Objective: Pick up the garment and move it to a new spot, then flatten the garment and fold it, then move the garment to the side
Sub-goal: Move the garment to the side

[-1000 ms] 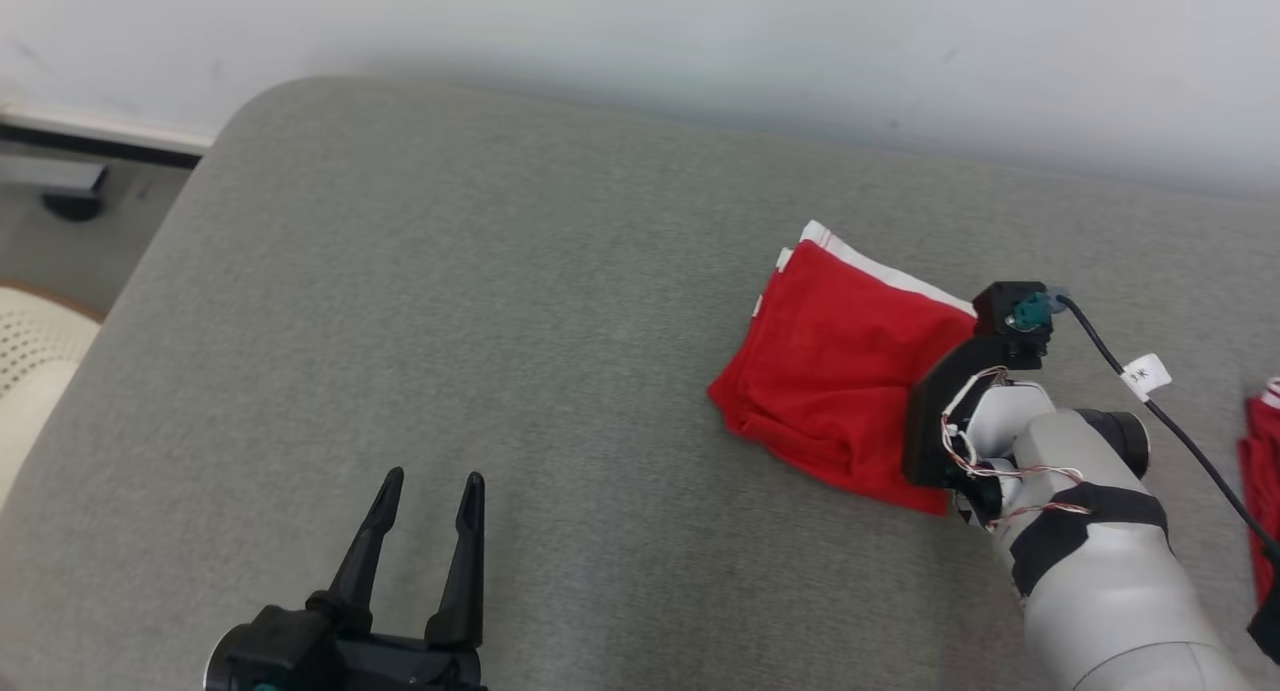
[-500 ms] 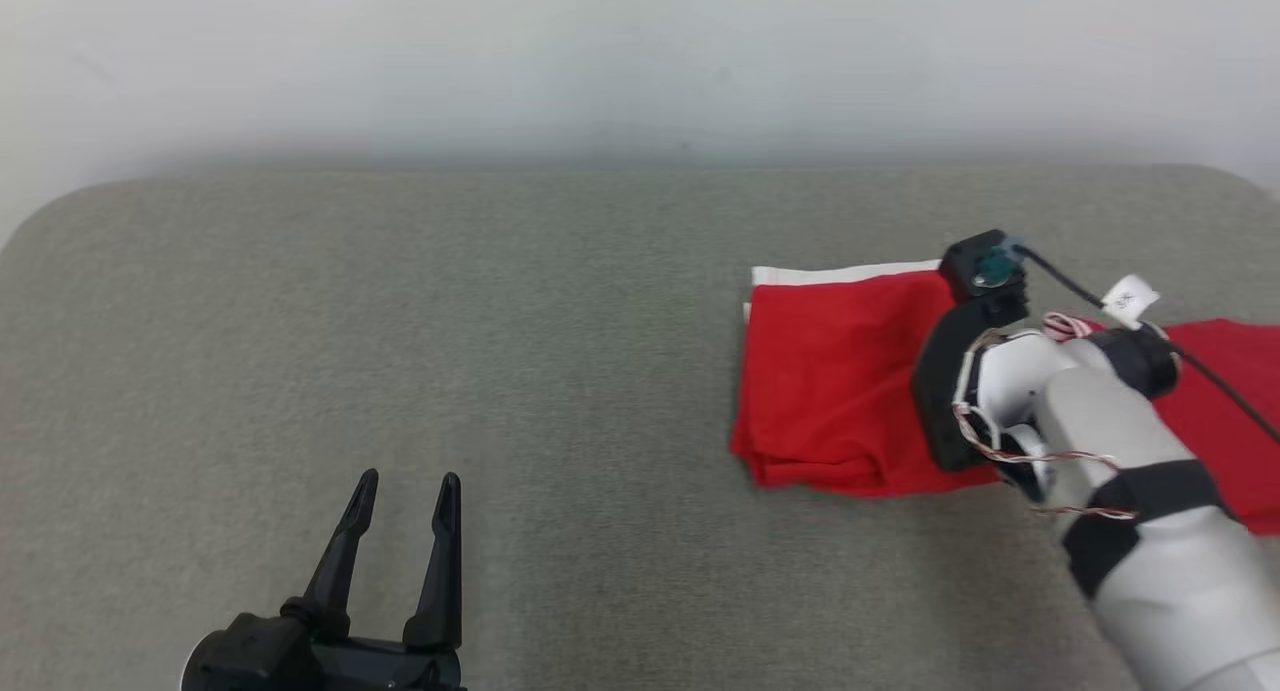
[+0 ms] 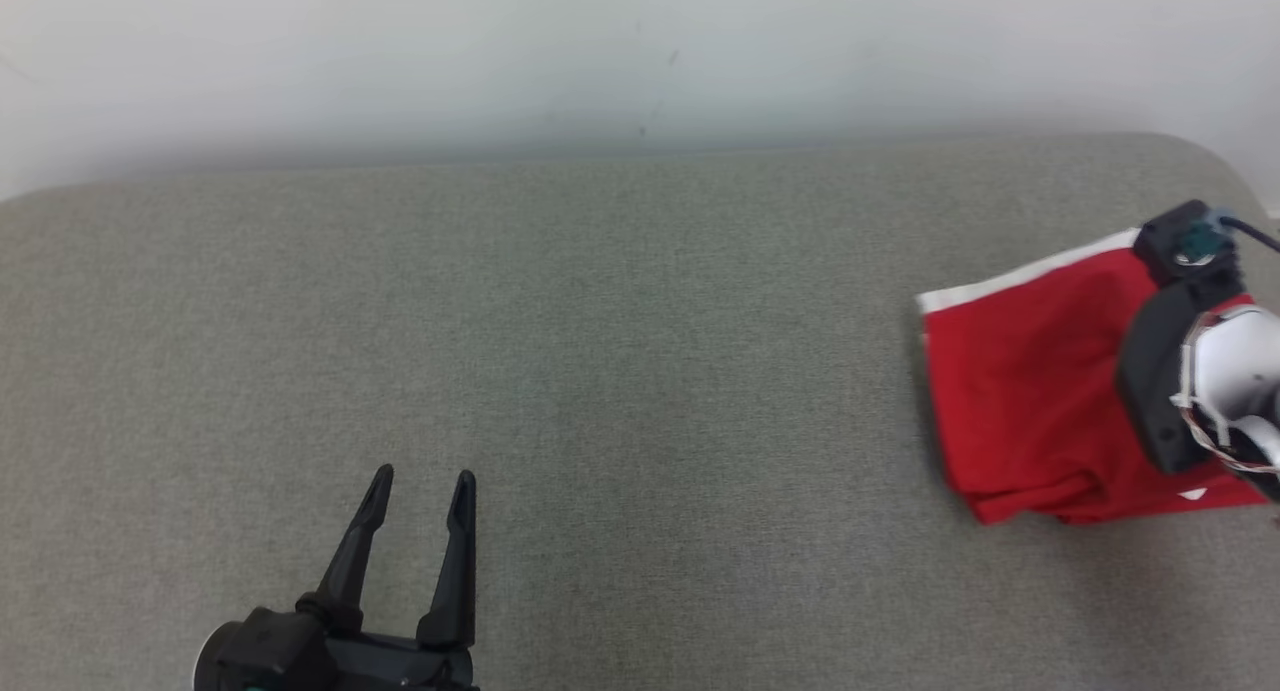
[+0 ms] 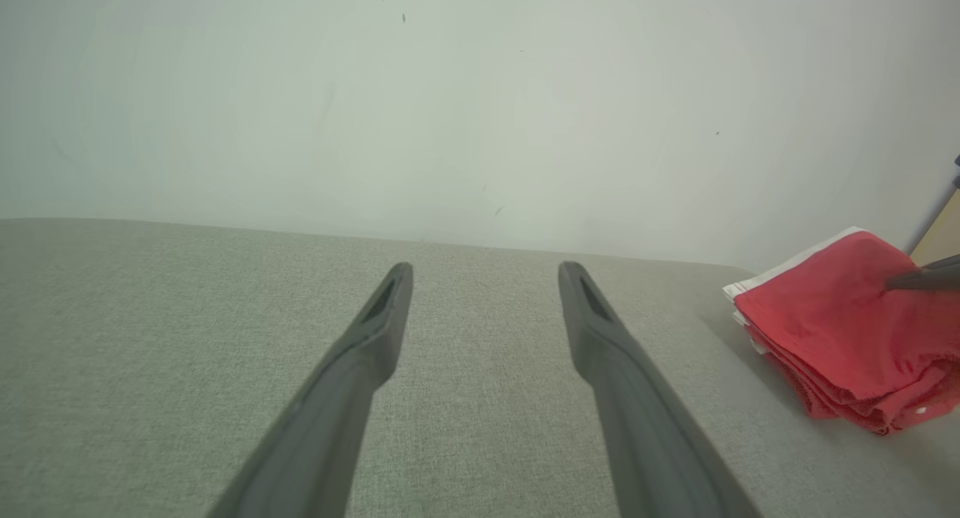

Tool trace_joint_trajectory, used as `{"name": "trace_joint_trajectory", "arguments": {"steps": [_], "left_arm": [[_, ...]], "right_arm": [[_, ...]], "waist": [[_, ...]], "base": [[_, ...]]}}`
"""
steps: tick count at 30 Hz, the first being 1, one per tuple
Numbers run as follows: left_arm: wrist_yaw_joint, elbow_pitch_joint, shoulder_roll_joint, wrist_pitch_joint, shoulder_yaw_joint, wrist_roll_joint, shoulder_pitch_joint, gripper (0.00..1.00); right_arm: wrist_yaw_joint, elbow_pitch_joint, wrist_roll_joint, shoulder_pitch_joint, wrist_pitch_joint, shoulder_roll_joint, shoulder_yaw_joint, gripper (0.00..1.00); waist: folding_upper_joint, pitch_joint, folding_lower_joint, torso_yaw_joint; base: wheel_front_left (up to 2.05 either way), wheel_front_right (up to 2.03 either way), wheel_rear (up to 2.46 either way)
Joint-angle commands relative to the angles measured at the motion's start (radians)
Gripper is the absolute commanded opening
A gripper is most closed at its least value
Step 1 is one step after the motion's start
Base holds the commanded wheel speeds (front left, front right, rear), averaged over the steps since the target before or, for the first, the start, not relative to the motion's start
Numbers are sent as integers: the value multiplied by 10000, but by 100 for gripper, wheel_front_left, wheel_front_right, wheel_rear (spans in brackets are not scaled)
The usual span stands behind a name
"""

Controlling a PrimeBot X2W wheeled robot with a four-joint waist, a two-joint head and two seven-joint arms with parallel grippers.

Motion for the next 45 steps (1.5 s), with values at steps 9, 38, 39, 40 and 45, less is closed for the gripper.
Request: {"name": "trace_joint_trajectory", "arguments": {"steps": [9,38,39,40,45], "left_arm": [[-9,61,112,-28,-250,-63,-392,100],[-9,-120,-31,-28,223,-188,-664,100],[-9,-186,-72,-28,331,-290,-631,100],[-9,-255,-92,-28,409,-308,-603,100],[-9,-343,-188,-28,555,-548,-205,100]], "right_arm": [[-22,611,-873,358,-616,-1419,152,0],[-23,2408,-3537,713,-3087,-460,-3207,100],[-23,2232,-3577,857,-3236,-199,-3485,100],[-23,1998,-3554,1000,-3432,76,-3771,100],[-23,489,-3274,2218,-4391,1717,-5160,100]], "waist": [[0,615,0,696],[0,1115,0,914],[0,1023,0,909],[0,921,0,900],[0,399,0,831]], "base": [[0,0,0],[0,0,0],[0,0,0],[0,0,0],[0,0,0]]}}
